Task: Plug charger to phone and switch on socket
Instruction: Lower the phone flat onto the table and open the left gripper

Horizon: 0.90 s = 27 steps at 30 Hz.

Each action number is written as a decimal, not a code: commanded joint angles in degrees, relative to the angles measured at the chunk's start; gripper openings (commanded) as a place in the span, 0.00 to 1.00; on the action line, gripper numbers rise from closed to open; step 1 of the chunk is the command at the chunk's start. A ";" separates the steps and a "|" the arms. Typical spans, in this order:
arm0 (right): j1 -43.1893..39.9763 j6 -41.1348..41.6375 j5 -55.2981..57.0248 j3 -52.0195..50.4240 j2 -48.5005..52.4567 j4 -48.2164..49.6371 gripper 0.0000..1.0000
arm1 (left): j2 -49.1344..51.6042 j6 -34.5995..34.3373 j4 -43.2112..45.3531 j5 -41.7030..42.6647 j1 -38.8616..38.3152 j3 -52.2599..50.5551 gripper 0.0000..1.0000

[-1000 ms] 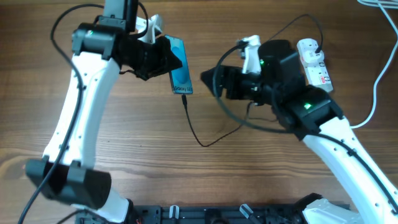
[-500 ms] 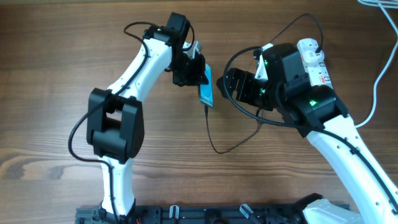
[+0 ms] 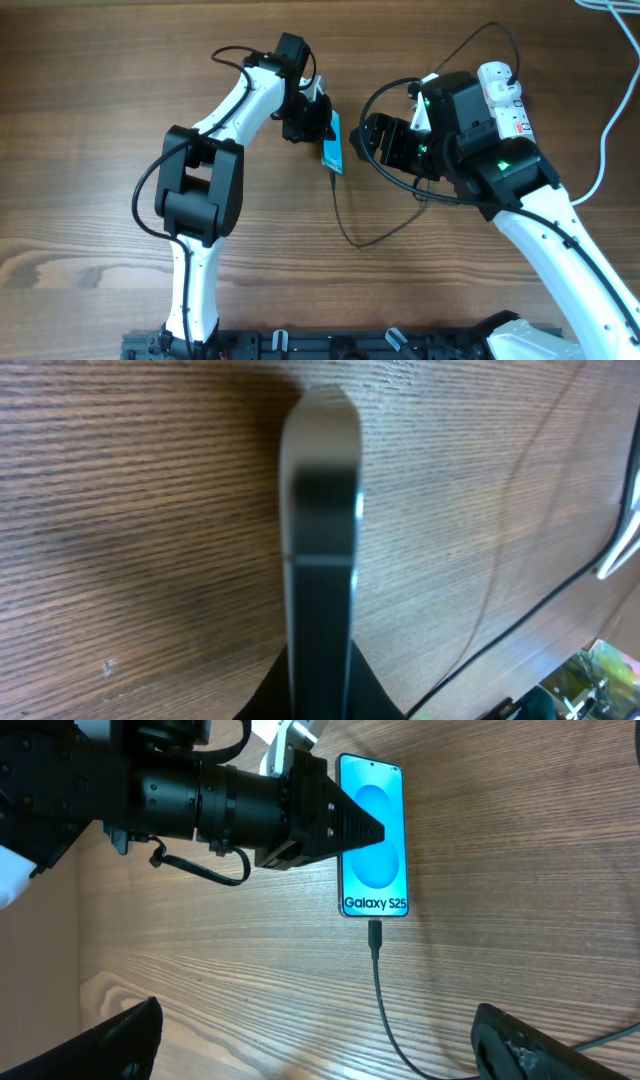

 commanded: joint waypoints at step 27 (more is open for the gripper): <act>-0.13 -2.45 1.88 0.52 0.42 -3.39 0.99 | 0.00 0.52 -6.99 -8.81 -0.24 0.22 0.22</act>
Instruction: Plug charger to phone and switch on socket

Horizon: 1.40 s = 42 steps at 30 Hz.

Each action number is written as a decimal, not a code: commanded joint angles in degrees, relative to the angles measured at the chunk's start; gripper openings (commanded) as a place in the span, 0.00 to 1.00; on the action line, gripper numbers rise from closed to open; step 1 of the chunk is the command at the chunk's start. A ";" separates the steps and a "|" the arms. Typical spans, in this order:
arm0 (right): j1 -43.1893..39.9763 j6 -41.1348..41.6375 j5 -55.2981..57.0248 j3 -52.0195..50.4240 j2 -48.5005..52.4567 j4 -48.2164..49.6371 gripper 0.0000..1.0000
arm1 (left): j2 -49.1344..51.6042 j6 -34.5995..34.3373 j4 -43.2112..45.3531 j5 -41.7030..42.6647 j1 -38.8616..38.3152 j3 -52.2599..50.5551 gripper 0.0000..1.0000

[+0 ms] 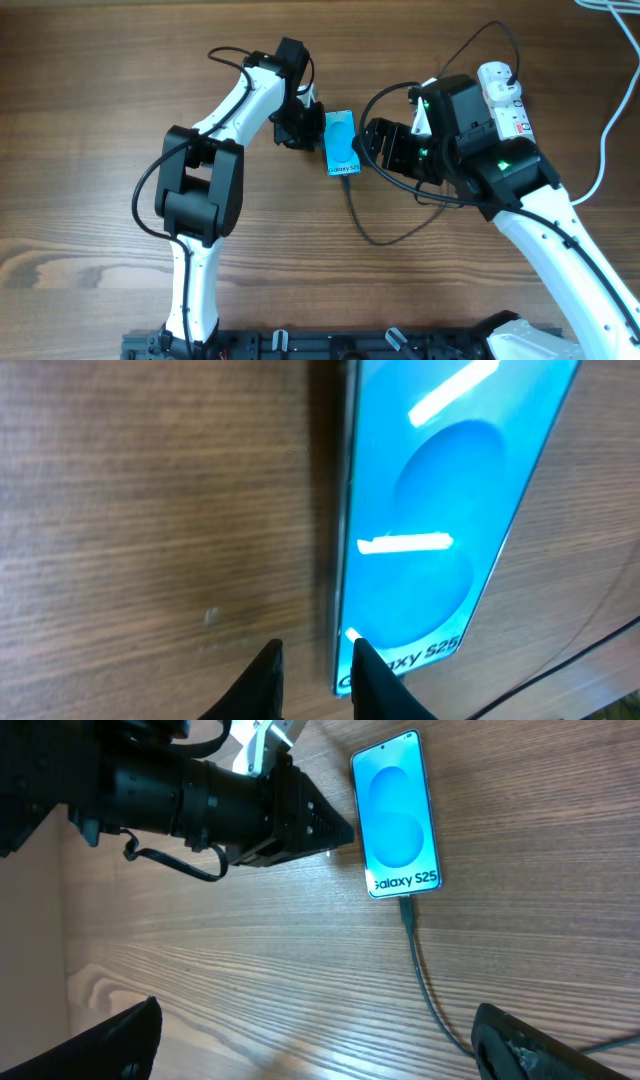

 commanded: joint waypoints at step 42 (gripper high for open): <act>-46.56 -19.15 11.58 26.23 52.98 3.13 1.00 | -40.06 3.93 -3.28 -3.76 6.08 0.22 1.00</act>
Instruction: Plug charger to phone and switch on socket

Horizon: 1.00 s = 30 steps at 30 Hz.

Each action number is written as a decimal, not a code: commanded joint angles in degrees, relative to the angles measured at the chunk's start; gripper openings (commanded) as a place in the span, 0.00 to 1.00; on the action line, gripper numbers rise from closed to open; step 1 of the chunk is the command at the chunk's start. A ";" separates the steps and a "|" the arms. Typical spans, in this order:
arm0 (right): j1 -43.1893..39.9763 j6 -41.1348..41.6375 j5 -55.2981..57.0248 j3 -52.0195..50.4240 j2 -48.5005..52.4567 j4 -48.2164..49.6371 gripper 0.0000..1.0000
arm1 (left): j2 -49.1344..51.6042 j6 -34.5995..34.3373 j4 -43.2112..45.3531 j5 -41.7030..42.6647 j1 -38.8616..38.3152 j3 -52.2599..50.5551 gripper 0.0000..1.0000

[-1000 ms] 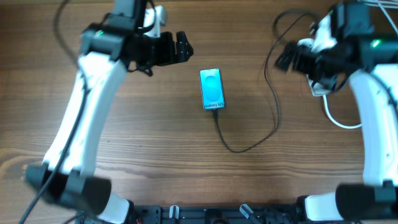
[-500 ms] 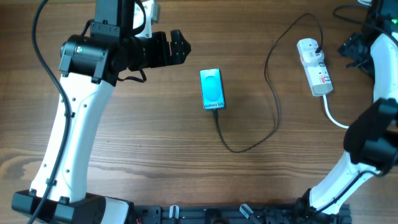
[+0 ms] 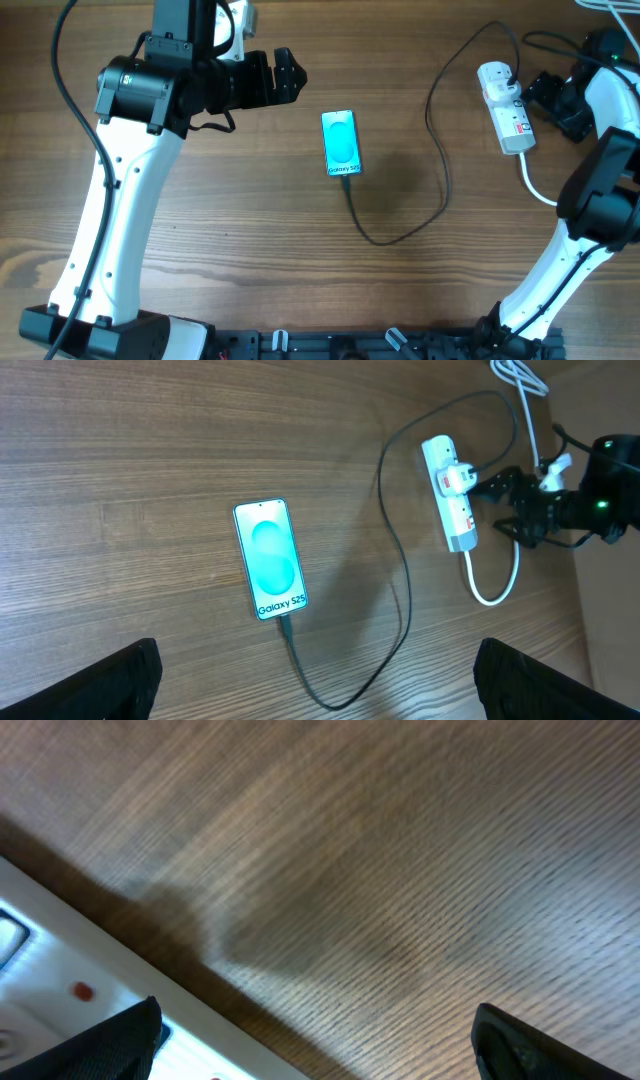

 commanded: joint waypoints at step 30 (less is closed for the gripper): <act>1.03 0.55 -8.35 -3.02 -1.75 -4.44 1.00 | -0.17 1.16 0.15 -0.76 0.15 -0.15 1.00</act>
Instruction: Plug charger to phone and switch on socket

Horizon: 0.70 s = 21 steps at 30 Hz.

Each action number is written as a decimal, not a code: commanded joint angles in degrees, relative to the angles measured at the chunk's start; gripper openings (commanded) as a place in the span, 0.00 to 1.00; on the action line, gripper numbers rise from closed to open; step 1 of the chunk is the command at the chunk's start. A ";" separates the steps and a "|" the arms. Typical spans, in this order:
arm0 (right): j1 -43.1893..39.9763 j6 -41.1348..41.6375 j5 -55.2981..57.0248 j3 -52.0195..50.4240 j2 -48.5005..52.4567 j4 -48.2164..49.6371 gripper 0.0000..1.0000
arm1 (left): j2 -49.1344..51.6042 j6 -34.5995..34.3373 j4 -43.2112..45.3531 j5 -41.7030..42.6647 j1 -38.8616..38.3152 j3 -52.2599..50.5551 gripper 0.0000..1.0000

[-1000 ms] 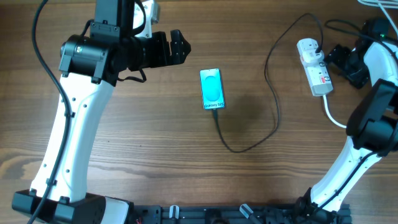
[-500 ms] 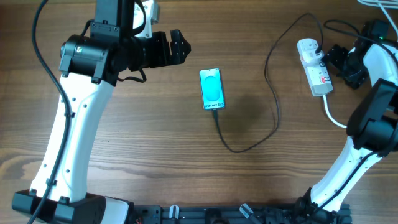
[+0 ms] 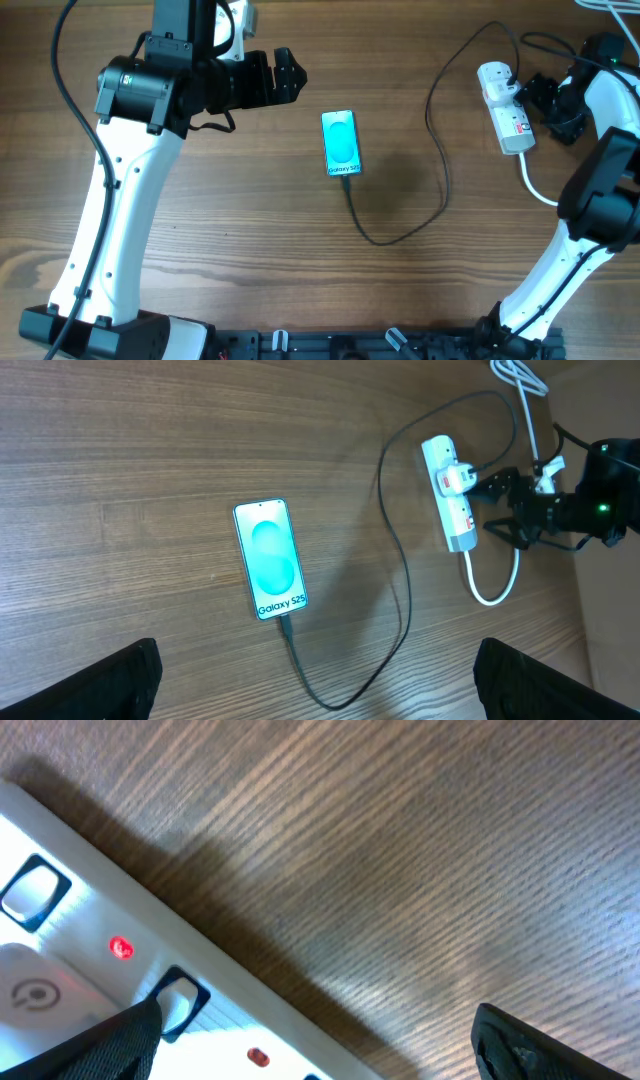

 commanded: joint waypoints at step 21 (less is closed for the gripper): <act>11.56 3.67 -1.31 -30.97 -81.66 -23.43 1.00 | -0.17 1.16 0.13 -0.76 0.15 -0.15 1.00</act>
